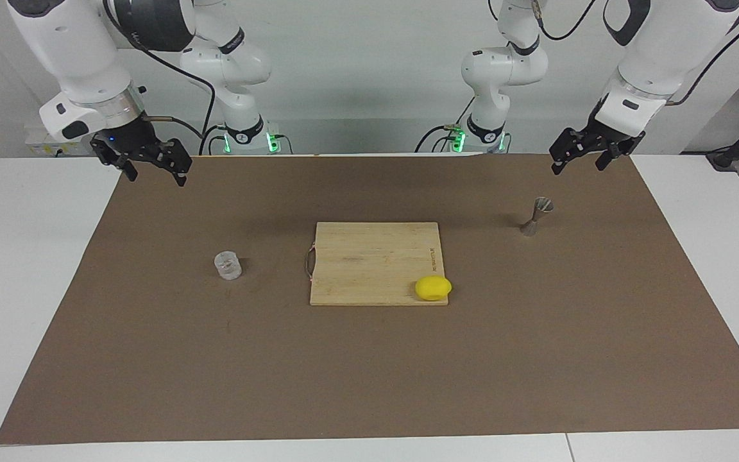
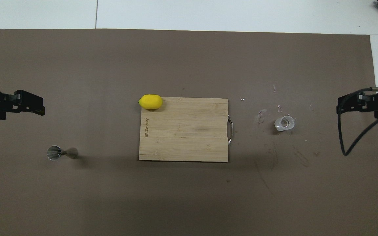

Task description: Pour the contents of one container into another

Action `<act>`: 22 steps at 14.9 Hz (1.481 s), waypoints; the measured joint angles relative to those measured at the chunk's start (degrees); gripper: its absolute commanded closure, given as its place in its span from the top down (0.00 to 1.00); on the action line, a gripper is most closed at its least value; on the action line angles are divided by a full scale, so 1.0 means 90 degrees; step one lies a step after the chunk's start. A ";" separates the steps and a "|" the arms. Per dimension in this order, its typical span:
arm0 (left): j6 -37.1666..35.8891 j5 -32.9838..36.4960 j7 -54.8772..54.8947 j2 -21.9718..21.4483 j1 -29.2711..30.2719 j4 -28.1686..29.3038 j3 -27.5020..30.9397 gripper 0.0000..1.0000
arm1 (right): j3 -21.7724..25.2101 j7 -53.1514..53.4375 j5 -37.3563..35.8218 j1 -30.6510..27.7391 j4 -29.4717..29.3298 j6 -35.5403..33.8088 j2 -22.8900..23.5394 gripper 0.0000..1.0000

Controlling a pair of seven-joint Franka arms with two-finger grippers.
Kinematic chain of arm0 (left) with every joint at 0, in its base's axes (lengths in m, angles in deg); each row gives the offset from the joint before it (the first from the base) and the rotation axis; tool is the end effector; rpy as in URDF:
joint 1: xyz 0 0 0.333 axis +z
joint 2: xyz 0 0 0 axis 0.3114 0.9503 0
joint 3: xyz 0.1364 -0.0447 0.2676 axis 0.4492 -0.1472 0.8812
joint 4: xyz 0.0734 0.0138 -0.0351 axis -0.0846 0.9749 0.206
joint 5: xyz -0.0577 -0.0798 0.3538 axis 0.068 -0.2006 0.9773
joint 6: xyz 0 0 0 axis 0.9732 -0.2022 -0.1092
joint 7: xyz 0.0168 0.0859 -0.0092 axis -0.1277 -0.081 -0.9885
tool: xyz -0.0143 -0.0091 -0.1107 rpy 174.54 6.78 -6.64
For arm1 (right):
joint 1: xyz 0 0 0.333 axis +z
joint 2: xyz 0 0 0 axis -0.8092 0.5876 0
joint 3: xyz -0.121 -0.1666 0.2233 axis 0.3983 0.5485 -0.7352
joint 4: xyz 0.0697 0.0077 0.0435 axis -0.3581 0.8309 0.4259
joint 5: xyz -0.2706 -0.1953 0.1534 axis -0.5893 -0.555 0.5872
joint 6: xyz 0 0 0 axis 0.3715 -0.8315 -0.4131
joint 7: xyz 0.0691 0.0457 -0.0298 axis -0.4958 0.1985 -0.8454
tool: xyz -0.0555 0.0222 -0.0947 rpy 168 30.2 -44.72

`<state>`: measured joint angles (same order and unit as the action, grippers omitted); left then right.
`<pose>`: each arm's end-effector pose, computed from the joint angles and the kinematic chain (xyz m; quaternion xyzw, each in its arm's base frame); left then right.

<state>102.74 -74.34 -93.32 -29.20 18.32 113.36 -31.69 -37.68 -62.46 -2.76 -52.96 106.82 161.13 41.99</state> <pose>0.5128 -0.0555 0.6069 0.9992 0.0232 -0.0307 0.0121 0.5222 -0.0052 0.5899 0.9971 -0.0700 -0.0234 0.0163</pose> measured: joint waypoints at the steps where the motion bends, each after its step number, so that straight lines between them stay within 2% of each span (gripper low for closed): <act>1: 0.0006 -0.0001 0.0000 0.0000 -0.0001 0.0000 -0.0001 1.00 | 0.0000 0.0000 0.0000 0.0000 0.0000 0.0000 0.0000 1.00; 15: 0.0183 -0.0001 0.0002 0.0000 -0.0010 0.0000 -0.0010 1.00 | -0.0001 0.0000 0.0000 0.0000 0.0000 0.0000 0.0000 1.00; 19: 0.0852 0.0009 -0.0012 -0.0037 -0.0010 -0.0024 -0.0007 1.00 | -0.0001 0.0000 0.0000 0.0000 0.0000 0.0000 0.0000 1.00; 22: 0.0845 0.0009 0.0000 -0.0083 -0.0103 -0.0016 -0.0047 1.00 | -0.0001 0.0000 0.0000 0.0000 0.0000 0.0000 0.0000 1.00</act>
<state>110.35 -74.27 -93.33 -29.95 17.39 113.22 -32.11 -37.69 -62.46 -2.76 -52.96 106.82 161.13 41.99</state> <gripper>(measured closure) 0.000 0.000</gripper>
